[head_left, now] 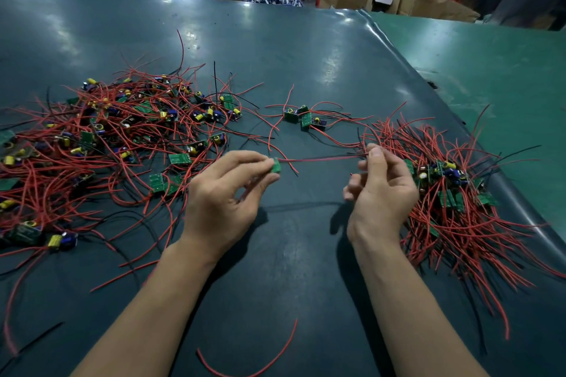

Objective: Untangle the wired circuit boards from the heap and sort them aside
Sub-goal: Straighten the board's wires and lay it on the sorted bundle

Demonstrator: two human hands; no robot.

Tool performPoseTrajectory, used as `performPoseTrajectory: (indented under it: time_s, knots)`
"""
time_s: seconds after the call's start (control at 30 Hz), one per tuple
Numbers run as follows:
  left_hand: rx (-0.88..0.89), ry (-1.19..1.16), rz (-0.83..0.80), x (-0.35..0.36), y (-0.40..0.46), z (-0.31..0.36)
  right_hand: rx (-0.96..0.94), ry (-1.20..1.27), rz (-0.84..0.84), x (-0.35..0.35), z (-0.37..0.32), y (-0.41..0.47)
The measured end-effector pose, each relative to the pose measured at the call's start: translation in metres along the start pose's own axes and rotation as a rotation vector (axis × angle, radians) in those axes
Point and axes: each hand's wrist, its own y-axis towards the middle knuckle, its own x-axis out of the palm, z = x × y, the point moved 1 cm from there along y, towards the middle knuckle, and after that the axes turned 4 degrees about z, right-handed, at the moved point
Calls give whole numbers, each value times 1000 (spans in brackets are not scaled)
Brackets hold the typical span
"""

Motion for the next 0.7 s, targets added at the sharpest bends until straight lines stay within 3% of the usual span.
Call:
performPoseTrajectory:
  time_s: [0.07,0.13,0.2,0.23,0.37,0.53,0.6,0.7]
  knots:
    - [-16,62,133,-3,1,2,193,-30,-230,4,4,-6]
    - [10,108,194,-6,0,3,399,-191,-570,10,10,-21]
    - [67,79,122,-6,-1,4,443,-313,-824,12,16,-37]
    - [92,28,44,-5,-2,5,422,-315,-869,12,17,-41]
    - [110,-136,-181,1,-2,9,283,-281,-829,7,13,-36]
    - [119,-75,-122,-2,1,6,-256,-411,-710,9,13,-37]
    - [120,-25,-94,-4,1,5,-255,-395,-689,9,14,-37]
    - [83,23,-45,-7,2,3,47,-287,-727,9,13,-39]
